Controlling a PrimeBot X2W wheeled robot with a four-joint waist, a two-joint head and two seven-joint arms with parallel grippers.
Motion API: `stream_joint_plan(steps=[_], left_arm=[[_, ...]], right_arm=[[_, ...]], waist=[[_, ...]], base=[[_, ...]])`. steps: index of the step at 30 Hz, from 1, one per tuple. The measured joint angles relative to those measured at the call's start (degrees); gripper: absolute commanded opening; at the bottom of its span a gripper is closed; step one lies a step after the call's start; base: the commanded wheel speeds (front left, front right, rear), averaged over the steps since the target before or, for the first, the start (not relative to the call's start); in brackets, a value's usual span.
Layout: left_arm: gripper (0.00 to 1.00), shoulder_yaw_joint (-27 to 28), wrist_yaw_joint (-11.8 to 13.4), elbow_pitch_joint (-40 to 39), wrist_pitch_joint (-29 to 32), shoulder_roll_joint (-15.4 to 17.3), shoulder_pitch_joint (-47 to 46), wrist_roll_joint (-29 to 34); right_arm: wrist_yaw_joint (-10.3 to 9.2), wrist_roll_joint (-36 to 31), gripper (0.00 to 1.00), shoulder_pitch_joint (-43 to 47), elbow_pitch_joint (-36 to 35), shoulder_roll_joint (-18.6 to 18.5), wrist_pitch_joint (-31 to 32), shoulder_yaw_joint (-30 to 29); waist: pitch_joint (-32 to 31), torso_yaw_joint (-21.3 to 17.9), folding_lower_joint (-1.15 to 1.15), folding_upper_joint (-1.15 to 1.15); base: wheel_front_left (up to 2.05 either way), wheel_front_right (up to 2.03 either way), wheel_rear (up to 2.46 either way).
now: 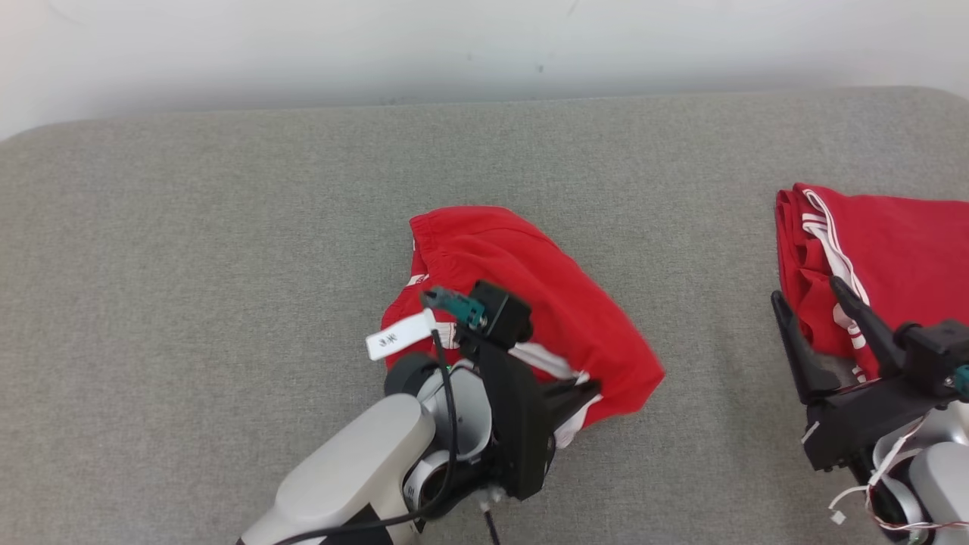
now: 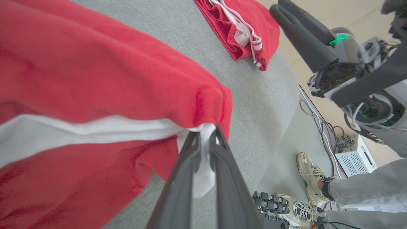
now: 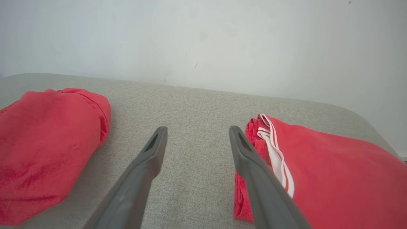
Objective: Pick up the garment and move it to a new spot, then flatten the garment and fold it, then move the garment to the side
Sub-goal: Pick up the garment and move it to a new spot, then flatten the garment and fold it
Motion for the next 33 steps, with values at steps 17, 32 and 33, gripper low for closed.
stream_joint_plan(steps=[17,32,33], left_arm=[[1.0,-4.7,0.0,8.0,-8.3,-0.8,-0.9,0.2],[1.0,-5.8,0.1,11.1,-16.2,2.7,-0.3,4.8],[1.0,-6.0,0.3,11.7,-16.4,3.8,-0.3,5.6]], right_arm=[[0.55,0.0,1.0,-1.1,2.6,0.6,-1.2,0.3],[1.35,0.0,1.0,0.3,4.1,2.0,-1.9,2.0],[1.35,0.0,1.0,0.3,4.1,2.2,-1.9,2.2]], waist=[[-0.3,0.4,0.0,0.0],[-4.9,4.2,-0.01,0.0],[-5.2,4.3,-0.01,0.0]], base=[[0.0,0.0,0.0],[0.0,0.0,0.0],[0.0,0.0,0.0]])
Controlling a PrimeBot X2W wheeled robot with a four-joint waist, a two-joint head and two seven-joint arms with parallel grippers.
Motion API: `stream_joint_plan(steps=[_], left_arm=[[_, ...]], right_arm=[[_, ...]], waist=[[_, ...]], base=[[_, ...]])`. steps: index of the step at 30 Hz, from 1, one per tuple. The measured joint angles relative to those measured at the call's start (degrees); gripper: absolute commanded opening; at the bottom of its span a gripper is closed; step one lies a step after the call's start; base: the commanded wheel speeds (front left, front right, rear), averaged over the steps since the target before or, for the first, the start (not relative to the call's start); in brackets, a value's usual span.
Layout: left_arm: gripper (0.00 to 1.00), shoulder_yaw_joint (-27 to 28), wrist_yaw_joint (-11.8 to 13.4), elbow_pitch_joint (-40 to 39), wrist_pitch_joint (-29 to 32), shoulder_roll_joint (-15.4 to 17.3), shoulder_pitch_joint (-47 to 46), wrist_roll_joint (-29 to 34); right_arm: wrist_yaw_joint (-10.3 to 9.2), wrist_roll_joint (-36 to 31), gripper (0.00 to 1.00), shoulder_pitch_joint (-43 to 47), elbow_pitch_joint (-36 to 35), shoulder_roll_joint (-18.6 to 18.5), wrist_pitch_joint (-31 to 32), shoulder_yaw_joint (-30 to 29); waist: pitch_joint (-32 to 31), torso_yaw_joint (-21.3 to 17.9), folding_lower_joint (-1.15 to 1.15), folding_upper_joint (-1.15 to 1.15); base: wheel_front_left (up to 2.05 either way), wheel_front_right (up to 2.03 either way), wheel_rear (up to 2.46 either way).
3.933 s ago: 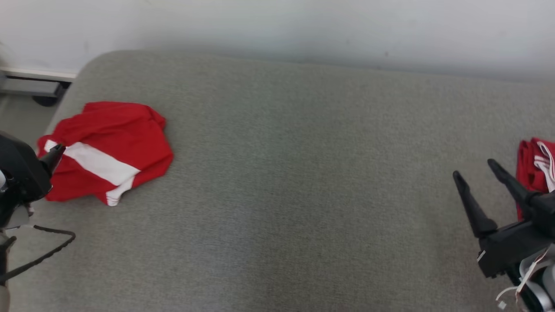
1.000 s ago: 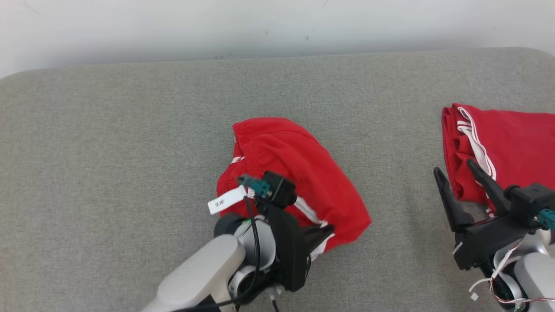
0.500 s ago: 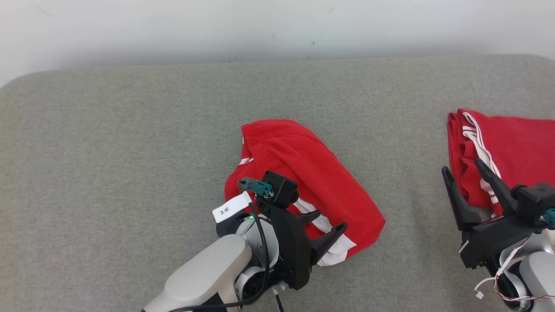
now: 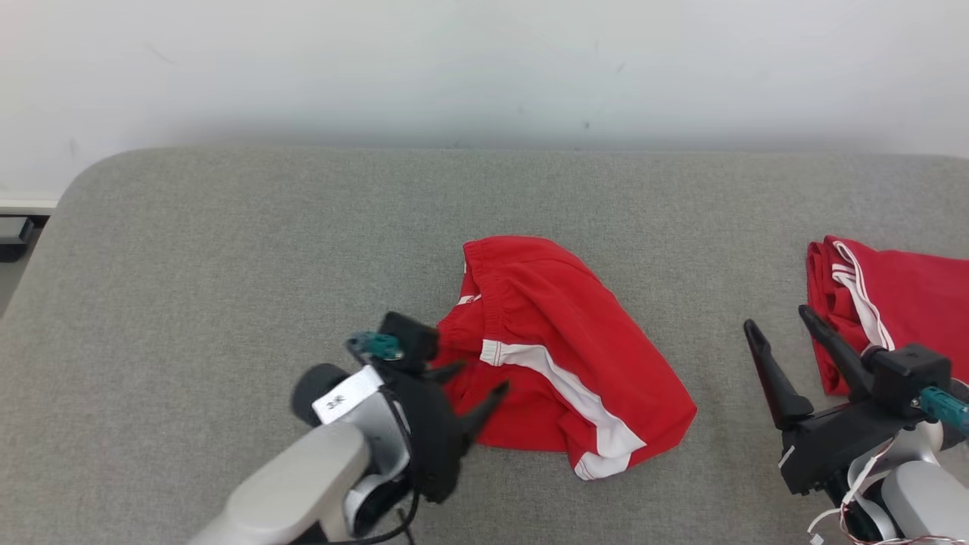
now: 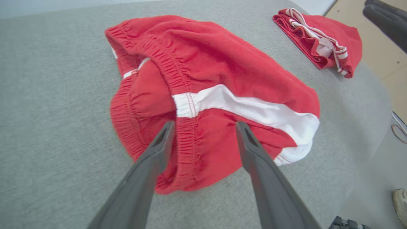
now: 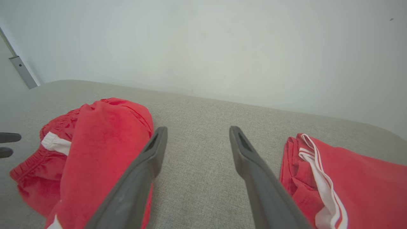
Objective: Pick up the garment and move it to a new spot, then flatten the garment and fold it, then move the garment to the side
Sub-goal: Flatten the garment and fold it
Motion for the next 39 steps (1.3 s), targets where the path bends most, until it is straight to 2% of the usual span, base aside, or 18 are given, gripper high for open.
stream_joint_plan(steps=[3,6,21,22,23,24,25,26,30,34,39], left_arm=[[1.0,-0.2,1.1,1.2,-1.2,2.5,0.0,2.0],[1.0,-0.2,1.3,2.3,-2.5,3.0,0.0,2.5],[1.0,1.0,1.2,8.4,-7.0,1.4,-2.2,2.6],[0.91,1.0,1.2,9.0,-7.0,1.3,-2.5,2.6],[0.38,1.0,1.2,9.6,-7.0,1.1,-2.8,2.6],[0.38,1.0,1.2,10.0,-7.0,0.9,-2.8,2.6],[0.15,0.8,1.1,10.4,-7.0,0.5,-2.8,2.6],[0.0,0.6,1.0,10.9,-6.9,0.3,-2.8,2.7],[0.0,0.4,0.7,12.0,-7.0,0.1,-3.2,2.7],[0.0,1.8,0.6,12.4,-8.5,0.6,-6.5,2.7],[0.0,3.6,0.2,12.9,-10.7,3.1,-9.5,2.6]], right_arm=[[0.25,0.0,1.0,0.0,-0.1,0.4,0.0,0.6],[0.56,0.0,1.0,-0.1,-0.3,0.5,0.0,1.0],[0.76,-0.1,1.0,-0.5,-1.0,0.8,0.6,1.9],[0.77,-0.1,1.0,-0.6,-1.1,0.9,0.6,1.9],[0.77,-0.1,1.0,-0.6,-1.2,0.9,0.6,1.9],[0.77,-0.1,1.0,-0.6,-1.2,0.9,0.6,1.9],[0.77,-0.1,1.0,-0.6,-1.3,0.9,0.6,1.7],[0.76,-0.1,1.0,-0.6,-1.3,0.9,0.6,1.5],[1.36,1.3,1.0,-0.4,-2.3,0.8,0.5,0.5],[3.42,3.4,1.0,-0.3,-4.0,1.1,0.5,1.2],[4.8,4.7,1.0,-0.2,-5.5,1.8,1.7,3.6]], waist=[[-0.4,0.0,0.0,0.0],[-0.3,-0.6,0.0,0.0],[2.1,-5.8,0.0,0.0],[2.3,-6.1,0.0,0.0],[2.5,-6.4,0.0,0.0],[2.7,-6.6,0.01,0.0],[2.9,-6.8,0.01,0.01],[3.2,-7.0,0.01,0.0],[3.7,-7.0,0.01,0.01],[3.8,-6.1,0.01,0.01],[3.5,-5.0,0.01,0.01]], base=[[0.0,0.0,0.0],[0.0,0.0,0.0],[0.0,0.0,0.0],[0.0,0.0,0.0],[0.0,0.0,0.0],[0.0,0.0,0.0],[0.0,0.0,0.0],[0.0,0.0,0.0],[0.0,0.0,0.0],[0.0,0.0,0.0],[0.0,0.0,0.0]])
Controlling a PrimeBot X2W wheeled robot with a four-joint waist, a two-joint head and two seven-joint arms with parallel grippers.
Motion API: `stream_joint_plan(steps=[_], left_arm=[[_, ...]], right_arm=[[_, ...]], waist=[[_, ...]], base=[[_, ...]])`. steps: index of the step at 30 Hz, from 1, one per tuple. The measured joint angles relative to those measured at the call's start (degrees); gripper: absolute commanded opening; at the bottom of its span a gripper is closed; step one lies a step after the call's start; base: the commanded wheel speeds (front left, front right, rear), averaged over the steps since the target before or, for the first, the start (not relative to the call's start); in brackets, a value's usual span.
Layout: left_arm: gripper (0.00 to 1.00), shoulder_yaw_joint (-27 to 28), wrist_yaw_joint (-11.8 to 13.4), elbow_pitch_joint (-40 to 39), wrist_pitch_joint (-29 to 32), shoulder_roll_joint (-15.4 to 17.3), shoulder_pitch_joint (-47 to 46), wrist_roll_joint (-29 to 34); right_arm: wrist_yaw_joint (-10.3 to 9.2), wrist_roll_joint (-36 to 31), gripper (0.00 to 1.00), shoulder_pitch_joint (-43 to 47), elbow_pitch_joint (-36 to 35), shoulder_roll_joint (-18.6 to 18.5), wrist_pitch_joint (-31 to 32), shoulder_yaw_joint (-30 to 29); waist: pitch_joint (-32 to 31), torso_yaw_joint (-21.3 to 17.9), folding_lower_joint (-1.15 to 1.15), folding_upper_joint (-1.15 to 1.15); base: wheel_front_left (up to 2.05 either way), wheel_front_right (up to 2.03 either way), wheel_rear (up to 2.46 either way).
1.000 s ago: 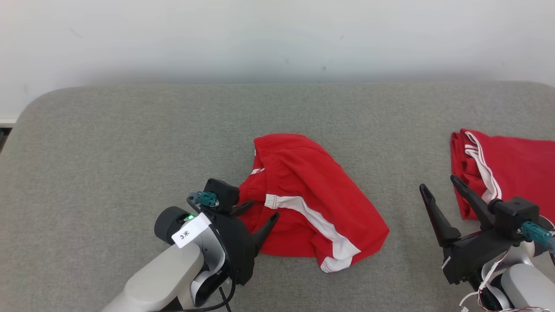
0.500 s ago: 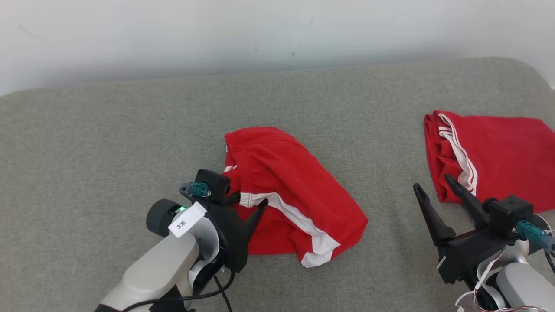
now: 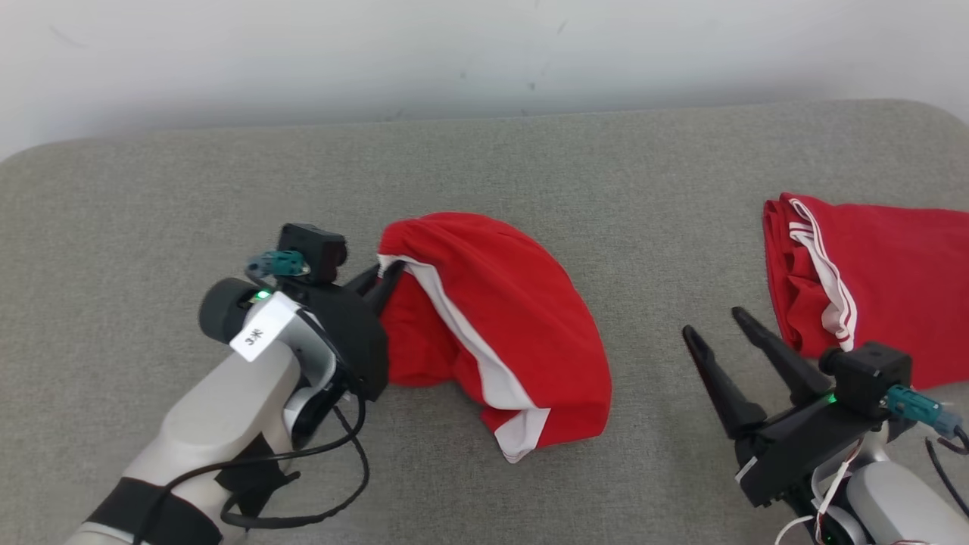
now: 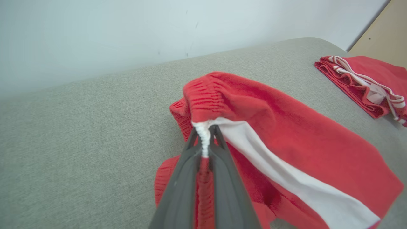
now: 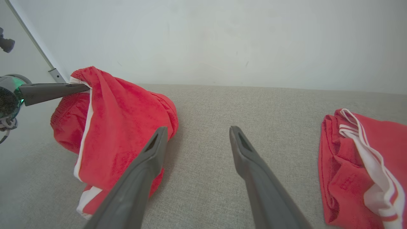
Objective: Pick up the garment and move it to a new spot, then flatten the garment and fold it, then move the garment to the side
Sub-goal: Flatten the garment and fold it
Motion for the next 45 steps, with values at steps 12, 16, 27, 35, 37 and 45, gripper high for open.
stream_joint_plan(steps=[12,16,27,35,37,45], left_arm=[[0.0,4.2,0.0,1.2,-3.3,6.6,-0.4,-2.4],[0.0,4.2,-0.4,2.3,-3.4,7.5,-0.3,-3.3],[0.0,3.7,-0.6,2.4,-3.9,5.7,-0.2,-3.9],[0.0,2.7,-0.6,2.4,-3.9,5.4,-0.3,-3.9],[0.0,2.6,-0.6,2.4,-4.1,5.3,-0.3,-4.0],[0.0,1.8,-0.6,2.1,-4.3,4.3,-0.5,-4.1]], right_arm=[[1.41,2.9,1.0,1.2,-1.9,2.3,4.5,5.9],[1.45,3.9,1.0,1.1,-1.6,3.3,7.0,8.7],[1.91,5.6,1.0,-0.4,3.0,6.6,12.6,14.6],[1.91,7.5,1.0,-1.6,8.6,9.6,14.0,15.4],[1.91,7.5,1.0,-2.1,9.9,10.4,14.1,16.0],[1.92,7.5,1.0,-5.0,14.9,12.4,14.4,17.0]], waist=[[0.0,1.8,0.0,0.0],[0.3,1.9,0.0,0.0],[0.3,2.8,0.0,0.0],[0.4,4.2,0.0,0.0],[0.4,4.5,0.0,0.0],[0.5,5.7,0.0,0.0]], base=[[0.0,0.0,0.0],[0.0,0.0,0.0],[0.0,0.0,0.0],[0.0,0.0,0.0],[0.0,0.0,0.0],[0.0,0.0,0.0]])
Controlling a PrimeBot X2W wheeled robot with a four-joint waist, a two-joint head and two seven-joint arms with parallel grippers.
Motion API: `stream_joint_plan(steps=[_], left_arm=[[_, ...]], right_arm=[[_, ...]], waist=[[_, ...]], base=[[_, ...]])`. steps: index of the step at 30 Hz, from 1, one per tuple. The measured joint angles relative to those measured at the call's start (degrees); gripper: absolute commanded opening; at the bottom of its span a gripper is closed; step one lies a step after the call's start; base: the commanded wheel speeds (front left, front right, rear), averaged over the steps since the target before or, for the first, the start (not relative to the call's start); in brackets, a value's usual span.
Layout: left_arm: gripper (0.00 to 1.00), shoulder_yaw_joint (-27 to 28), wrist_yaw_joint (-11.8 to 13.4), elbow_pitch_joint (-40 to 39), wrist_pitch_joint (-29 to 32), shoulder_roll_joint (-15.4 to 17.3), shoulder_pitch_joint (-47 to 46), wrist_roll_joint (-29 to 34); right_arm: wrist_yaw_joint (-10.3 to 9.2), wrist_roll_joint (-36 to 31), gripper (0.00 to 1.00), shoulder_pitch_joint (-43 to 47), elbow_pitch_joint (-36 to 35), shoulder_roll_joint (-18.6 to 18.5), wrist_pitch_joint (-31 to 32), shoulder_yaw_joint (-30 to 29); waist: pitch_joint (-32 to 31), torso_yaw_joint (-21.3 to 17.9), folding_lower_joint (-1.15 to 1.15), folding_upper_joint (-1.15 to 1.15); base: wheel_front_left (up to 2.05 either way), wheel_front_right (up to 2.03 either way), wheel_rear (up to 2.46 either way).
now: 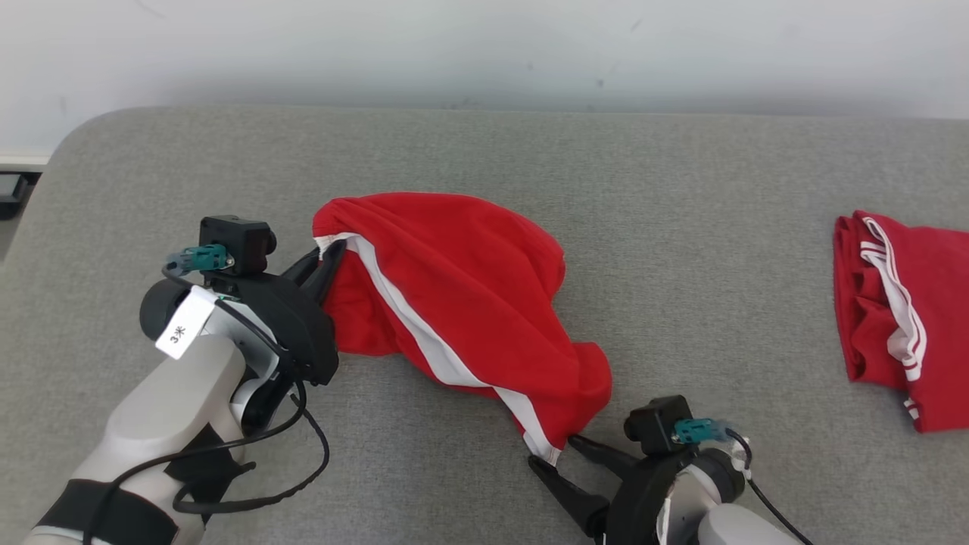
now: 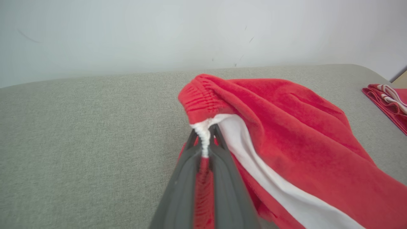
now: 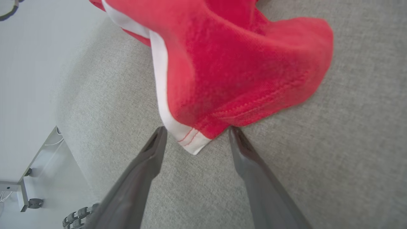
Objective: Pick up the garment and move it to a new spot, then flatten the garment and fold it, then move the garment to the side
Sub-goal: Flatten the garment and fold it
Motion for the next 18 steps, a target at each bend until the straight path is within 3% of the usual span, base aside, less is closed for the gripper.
stream_joint_plan(steps=[1,2,3,12,18], left_arm=[[0.0,-0.1,0.0,-0.2,0.0,-0.1,0.0,-0.1],[0.0,-0.3,0.0,-0.3,0.0,-0.1,0.0,-0.2],[0.0,-0.4,0.0,-0.3,0.0,0.0,0.0,-0.4],[0.0,-0.5,0.0,-0.3,-0.6,1.5,0.0,-1.0],[0.0,-0.5,-0.2,0.0,-1.4,2.3,0.8,-2.6]], right_arm=[[0.01,-0.5,0.87,-0.5,0.7,0.2,0.0,0.3],[0.05,-1.0,0.16,-1.1,1.5,0.3,0.0,0.6],[0.08,-1.4,0.0,-1.5,1.9,0.5,-0.2,0.6],[0.26,-1.4,0.0,-2.6,5.5,0.7,-2.5,0.0],[0.25,-1.3,0.0,-4.7,5.3,-6.5,-4.4,-2.3]], waist=[[0.0,0.2,0.0,0.0],[0.1,0.5,0.0,0.0],[0.1,0.7,0.0,0.0],[0.0,0.9,0.0,0.0],[-0.5,-0.2,0.0,0.0]], base=[[0.0,0.0,0.0],[0.0,0.0,0.0],[0.0,0.0,0.0],[0.0,0.0,0.0],[0.0,0.0,0.0]])
